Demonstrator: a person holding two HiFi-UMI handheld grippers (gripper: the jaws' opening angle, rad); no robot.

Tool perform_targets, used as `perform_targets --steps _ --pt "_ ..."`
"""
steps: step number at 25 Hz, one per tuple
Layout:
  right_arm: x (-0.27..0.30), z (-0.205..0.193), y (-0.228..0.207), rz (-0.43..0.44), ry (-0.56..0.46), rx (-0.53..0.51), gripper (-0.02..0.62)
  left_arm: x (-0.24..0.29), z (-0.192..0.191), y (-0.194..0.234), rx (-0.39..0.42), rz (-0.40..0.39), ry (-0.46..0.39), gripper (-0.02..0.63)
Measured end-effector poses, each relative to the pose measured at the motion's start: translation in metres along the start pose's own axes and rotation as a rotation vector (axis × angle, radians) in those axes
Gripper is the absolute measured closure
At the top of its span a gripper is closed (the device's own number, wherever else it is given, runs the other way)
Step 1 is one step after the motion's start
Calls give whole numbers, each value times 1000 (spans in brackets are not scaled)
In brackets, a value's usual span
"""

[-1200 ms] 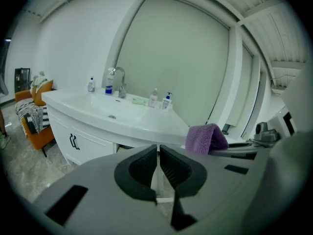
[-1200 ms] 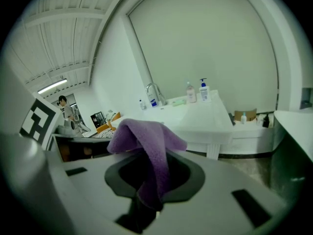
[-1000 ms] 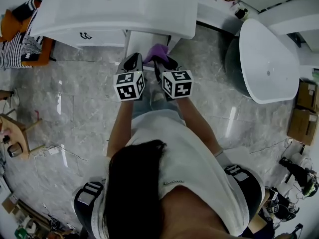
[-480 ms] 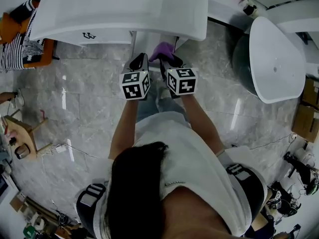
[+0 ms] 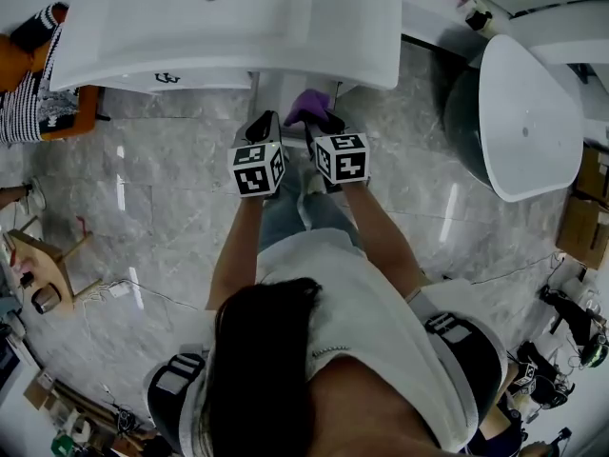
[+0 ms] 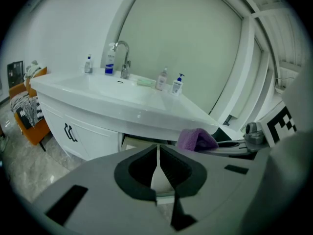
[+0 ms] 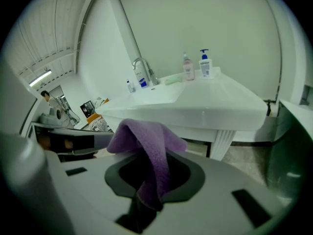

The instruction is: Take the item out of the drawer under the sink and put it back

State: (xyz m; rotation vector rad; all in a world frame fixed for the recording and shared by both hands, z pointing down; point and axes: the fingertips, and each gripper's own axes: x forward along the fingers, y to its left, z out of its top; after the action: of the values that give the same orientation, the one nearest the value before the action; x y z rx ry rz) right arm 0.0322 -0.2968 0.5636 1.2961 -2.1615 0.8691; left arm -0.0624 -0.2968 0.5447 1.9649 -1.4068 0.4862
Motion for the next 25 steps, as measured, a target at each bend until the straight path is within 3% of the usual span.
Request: perform_targets --steps 10,18,25 --pt "42 -15 -14 -26 52 23 514 36 -15 17 -33 6 47 586" --pt "83 -28 -22 -28 86 -11 514 77 -23 47 5 9 74 586" --pt "110 -48 -35 -52 102 32 514 103 -37 58 -17 5 89 586"
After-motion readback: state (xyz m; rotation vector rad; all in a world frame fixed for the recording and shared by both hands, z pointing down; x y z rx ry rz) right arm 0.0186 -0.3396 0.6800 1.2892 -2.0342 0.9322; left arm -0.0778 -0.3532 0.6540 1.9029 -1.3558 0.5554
